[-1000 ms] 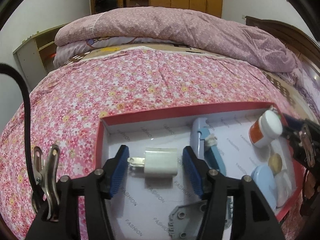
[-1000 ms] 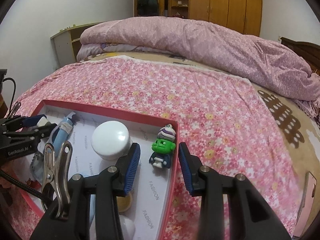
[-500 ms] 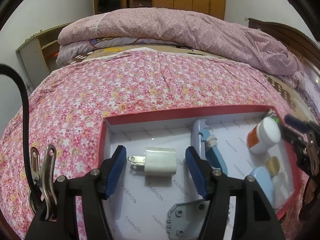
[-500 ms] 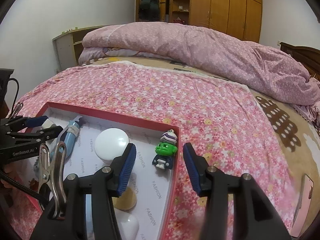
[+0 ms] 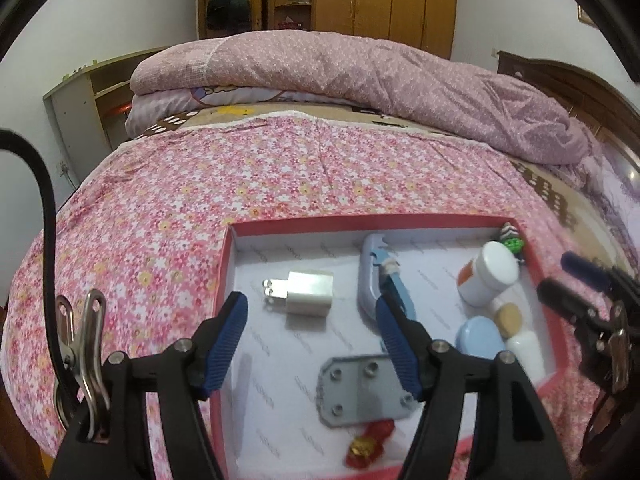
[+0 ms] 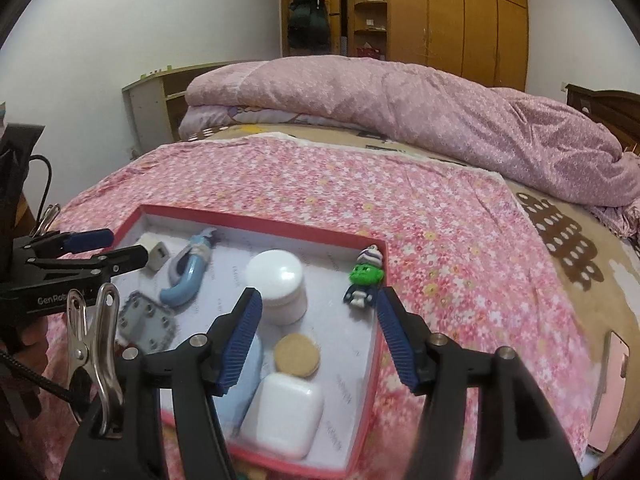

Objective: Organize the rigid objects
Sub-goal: 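Withdraw both grippers up from the tray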

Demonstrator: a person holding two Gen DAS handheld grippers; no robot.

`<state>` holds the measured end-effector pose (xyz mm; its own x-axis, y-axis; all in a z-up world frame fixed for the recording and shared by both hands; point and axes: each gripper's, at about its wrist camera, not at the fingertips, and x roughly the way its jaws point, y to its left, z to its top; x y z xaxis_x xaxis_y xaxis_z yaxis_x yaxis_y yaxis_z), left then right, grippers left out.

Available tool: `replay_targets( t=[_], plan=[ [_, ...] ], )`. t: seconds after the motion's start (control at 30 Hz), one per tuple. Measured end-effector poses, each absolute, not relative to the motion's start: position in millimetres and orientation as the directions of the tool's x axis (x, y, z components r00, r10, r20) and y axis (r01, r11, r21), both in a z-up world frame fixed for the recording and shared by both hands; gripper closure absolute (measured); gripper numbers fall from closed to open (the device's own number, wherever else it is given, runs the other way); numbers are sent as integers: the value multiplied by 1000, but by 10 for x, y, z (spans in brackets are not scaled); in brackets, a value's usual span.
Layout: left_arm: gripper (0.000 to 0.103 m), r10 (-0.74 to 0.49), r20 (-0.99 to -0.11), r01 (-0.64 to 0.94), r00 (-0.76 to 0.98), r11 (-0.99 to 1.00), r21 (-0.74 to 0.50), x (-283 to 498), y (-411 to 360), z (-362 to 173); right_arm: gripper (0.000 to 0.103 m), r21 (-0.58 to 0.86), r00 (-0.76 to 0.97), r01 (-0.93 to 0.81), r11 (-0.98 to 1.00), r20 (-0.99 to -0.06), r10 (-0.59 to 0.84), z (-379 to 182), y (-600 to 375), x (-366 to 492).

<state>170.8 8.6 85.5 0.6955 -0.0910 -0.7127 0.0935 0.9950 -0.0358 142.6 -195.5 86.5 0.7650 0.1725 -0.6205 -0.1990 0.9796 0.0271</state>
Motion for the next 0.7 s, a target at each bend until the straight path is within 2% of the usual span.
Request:
replay_targets(
  t=[0.33, 0.7],
  plan=[
    [33, -97, -713, 94, 695, 995, -45, 1325, 58, 907, 42, 75, 747, -211, 975, -631, 210, 823, -1887, 903],
    [33, -105, -724, 77, 682, 994, -72, 914, 126, 881, 42, 166, 682, -165, 972, -692, 235, 560, -1984, 475]
  ],
)
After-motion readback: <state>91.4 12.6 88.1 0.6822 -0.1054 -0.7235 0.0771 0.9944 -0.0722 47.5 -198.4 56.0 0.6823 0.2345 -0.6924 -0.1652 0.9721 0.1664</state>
